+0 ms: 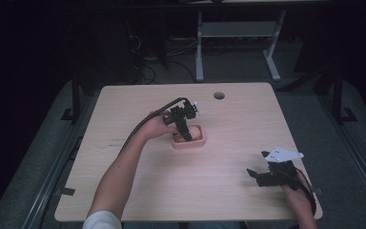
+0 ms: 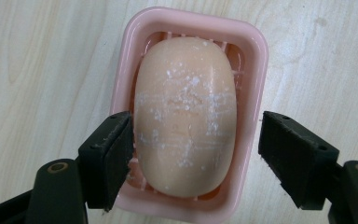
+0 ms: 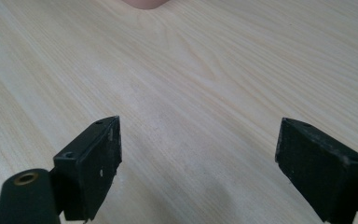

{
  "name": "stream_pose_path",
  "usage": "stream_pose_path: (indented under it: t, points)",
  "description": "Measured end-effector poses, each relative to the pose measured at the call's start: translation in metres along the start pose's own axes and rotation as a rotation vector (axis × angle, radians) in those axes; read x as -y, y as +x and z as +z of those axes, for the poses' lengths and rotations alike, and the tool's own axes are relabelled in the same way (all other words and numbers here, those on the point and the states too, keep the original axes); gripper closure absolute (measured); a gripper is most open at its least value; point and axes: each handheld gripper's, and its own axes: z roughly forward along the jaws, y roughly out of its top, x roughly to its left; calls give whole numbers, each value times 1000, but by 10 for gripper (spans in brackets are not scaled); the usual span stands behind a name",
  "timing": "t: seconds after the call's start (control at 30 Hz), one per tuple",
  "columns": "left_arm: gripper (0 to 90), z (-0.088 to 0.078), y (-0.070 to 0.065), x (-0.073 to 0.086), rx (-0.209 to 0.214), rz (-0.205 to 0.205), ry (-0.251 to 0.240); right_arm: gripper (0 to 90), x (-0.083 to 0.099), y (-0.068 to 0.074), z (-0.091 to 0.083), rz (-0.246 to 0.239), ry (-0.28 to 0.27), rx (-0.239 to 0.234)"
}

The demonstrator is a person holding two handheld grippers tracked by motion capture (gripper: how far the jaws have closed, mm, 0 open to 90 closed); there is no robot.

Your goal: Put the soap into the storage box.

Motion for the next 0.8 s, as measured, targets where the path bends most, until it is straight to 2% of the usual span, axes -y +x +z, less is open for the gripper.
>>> stream_pose_path:
  t: [0.1,0.23,0.43,0.47,0.57,0.67,0.8]
  points:
    - [260,-2,-1,2,-2,1,-5,138,-1,1,1,-15,6,1]
    - [259,-3,-2,5,-6,-3,-8,138,-1,1,1,-8,10,0]
    - [253,-8,-8,6,-28,9,6,138,0,1,1,-5,13,3]
    - [253,-9,-9,6,-32,22,13,138,0,1,0,-5,17,5]
    - [253,-11,-13,9,-39,22,7,138,0,2,0,-3,16,5]
    - [253,-14,-13,13,-29,8,-21,138,0,2,1,-5,16,8]
    - [253,-14,-14,18,-29,5,-14,138,-1,3,2,-6,17,7]
